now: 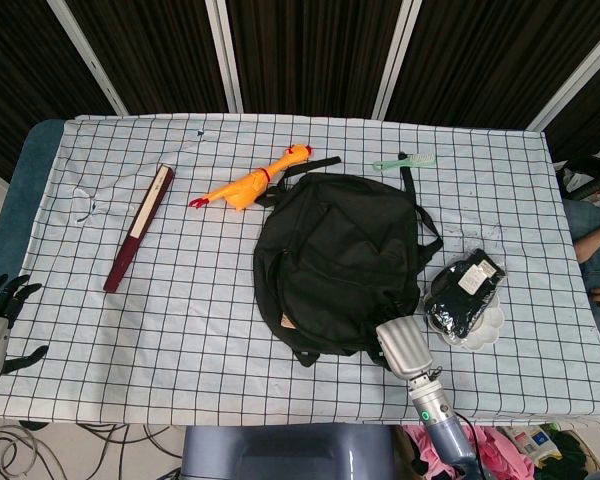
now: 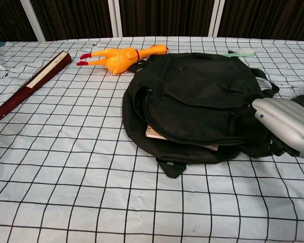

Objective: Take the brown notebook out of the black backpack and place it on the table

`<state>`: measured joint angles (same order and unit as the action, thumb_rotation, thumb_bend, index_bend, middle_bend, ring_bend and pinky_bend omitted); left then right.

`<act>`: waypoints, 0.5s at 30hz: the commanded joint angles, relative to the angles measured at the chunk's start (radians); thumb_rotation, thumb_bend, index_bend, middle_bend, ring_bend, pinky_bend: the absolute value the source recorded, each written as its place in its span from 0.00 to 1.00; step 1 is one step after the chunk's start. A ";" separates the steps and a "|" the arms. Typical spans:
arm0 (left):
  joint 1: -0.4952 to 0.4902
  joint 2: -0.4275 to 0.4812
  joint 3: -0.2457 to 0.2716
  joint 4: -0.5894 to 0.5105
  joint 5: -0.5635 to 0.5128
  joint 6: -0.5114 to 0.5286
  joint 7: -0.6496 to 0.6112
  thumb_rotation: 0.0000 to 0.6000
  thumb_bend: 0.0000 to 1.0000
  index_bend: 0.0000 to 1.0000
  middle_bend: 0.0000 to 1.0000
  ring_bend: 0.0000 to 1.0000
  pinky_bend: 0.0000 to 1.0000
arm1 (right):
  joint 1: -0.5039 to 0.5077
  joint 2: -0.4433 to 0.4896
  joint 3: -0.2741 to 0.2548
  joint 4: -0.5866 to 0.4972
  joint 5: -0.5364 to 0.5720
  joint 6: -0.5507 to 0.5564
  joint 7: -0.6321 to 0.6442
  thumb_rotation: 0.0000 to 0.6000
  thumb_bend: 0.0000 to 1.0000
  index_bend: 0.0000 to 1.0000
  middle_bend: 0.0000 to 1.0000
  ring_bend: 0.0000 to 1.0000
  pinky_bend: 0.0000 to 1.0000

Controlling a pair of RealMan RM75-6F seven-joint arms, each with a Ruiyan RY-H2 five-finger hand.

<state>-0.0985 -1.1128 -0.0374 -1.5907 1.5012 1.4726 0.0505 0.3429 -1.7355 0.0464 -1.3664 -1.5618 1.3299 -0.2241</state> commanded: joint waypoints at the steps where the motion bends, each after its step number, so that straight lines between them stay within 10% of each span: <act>1: 0.000 0.000 0.001 -0.001 0.000 0.000 0.000 1.00 0.02 0.17 0.11 0.00 0.00 | 0.002 -0.001 0.000 0.002 0.000 -0.003 0.000 1.00 0.45 0.61 0.51 0.29 0.11; 15: -0.004 0.002 0.007 -0.007 0.006 -0.009 -0.001 1.00 0.02 0.17 0.11 0.00 0.00 | 0.028 0.018 0.014 -0.026 0.010 -0.042 0.016 1.00 0.46 0.62 0.53 0.29 0.11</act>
<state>-0.1020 -1.1105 -0.0311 -1.5970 1.5062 1.4641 0.0485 0.3665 -1.7222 0.0566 -1.3859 -1.5563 1.2953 -0.2144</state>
